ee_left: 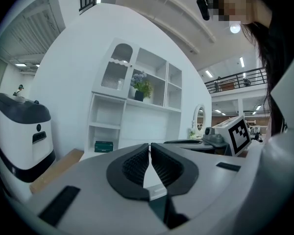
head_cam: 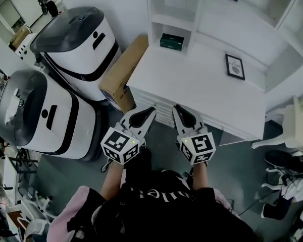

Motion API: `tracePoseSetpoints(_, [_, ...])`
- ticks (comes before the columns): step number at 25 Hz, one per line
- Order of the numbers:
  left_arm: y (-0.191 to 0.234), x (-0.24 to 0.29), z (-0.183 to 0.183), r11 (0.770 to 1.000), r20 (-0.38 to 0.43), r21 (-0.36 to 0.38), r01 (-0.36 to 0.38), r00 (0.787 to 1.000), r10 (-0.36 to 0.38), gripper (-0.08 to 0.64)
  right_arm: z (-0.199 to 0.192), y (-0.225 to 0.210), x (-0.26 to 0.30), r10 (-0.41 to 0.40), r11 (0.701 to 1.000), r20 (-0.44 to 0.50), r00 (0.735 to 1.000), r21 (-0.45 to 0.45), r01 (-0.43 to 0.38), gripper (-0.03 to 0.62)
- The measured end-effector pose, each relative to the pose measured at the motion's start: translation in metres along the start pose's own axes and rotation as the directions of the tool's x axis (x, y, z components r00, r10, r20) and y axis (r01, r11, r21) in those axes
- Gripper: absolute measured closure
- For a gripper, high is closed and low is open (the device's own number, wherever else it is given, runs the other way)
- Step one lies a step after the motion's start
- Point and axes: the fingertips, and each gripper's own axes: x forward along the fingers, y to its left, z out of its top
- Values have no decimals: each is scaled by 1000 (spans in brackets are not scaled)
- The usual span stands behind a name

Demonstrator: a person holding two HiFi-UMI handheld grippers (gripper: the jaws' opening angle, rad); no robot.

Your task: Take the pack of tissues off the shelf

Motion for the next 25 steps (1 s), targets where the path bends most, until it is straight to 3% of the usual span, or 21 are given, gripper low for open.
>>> tracePoseSetpoints(5, [64, 16, 15, 999, -1, 33, 36, 999, -36, 537, 10, -6, 66, -36, 999, -10, 999, -1, 36, 531])
tracePoseSetpoints(12, [145, 37, 28, 995, 2, 8, 95, 996, -95, 537, 19, -13, 147, -86, 996, -35, 996, 4, 86, 531])
tracePoseSetpoints(25, [228, 49, 25, 983, 23, -45, 178, 984, -178, 537, 16, -18, 226, -190, 982, -91, 978, -23, 188, 531])
